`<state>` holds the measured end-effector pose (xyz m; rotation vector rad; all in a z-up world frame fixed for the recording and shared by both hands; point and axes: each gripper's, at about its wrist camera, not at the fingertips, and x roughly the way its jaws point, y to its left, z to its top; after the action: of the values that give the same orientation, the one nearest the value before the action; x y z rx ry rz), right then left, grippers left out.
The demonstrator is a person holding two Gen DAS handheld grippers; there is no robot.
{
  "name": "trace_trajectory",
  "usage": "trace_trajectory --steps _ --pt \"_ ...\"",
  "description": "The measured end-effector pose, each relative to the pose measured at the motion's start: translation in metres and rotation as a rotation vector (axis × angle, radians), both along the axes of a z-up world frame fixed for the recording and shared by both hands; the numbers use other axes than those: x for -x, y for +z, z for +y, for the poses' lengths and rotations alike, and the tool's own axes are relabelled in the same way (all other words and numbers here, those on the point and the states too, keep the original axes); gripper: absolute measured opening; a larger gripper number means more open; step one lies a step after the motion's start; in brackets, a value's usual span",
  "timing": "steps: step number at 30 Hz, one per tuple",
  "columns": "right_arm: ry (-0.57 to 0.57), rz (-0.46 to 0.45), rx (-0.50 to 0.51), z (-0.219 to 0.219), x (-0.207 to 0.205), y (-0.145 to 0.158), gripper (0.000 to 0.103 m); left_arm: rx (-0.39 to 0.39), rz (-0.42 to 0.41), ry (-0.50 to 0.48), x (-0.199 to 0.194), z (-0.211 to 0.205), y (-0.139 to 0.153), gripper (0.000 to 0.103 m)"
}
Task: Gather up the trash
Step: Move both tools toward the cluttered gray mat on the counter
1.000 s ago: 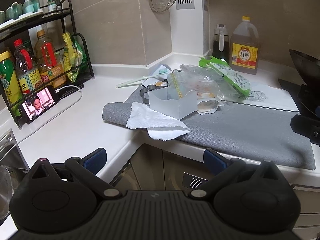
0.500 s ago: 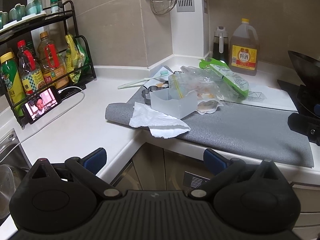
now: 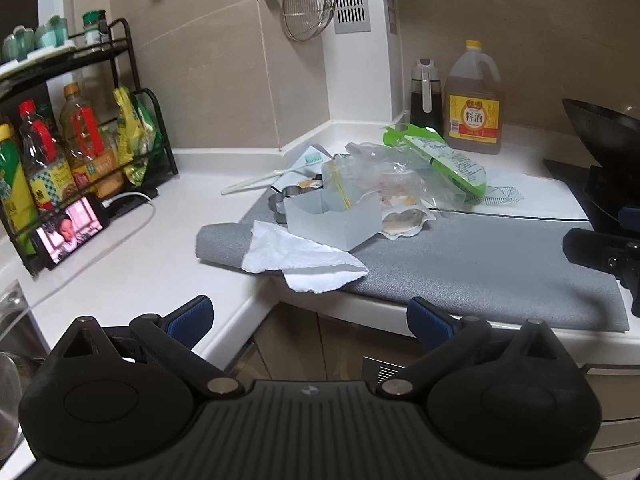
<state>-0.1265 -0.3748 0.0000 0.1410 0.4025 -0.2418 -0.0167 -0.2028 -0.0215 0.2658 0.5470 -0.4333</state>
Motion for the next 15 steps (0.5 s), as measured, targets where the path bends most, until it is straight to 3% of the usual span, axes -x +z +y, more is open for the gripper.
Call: trace_trajectory --steps 6,10,15 --pt "0.003 0.019 0.014 0.000 -0.012 -0.006 0.103 -0.036 0.008 0.037 -0.013 0.001 -0.008 0.103" --pt "0.012 0.035 0.058 0.005 -0.021 -0.012 0.103 -0.017 0.068 0.032 -0.027 0.006 -0.011 0.103" --pt "0.012 0.057 0.029 0.001 -0.033 -0.016 0.103 -0.023 0.022 0.042 -0.039 0.007 -0.013 0.103"
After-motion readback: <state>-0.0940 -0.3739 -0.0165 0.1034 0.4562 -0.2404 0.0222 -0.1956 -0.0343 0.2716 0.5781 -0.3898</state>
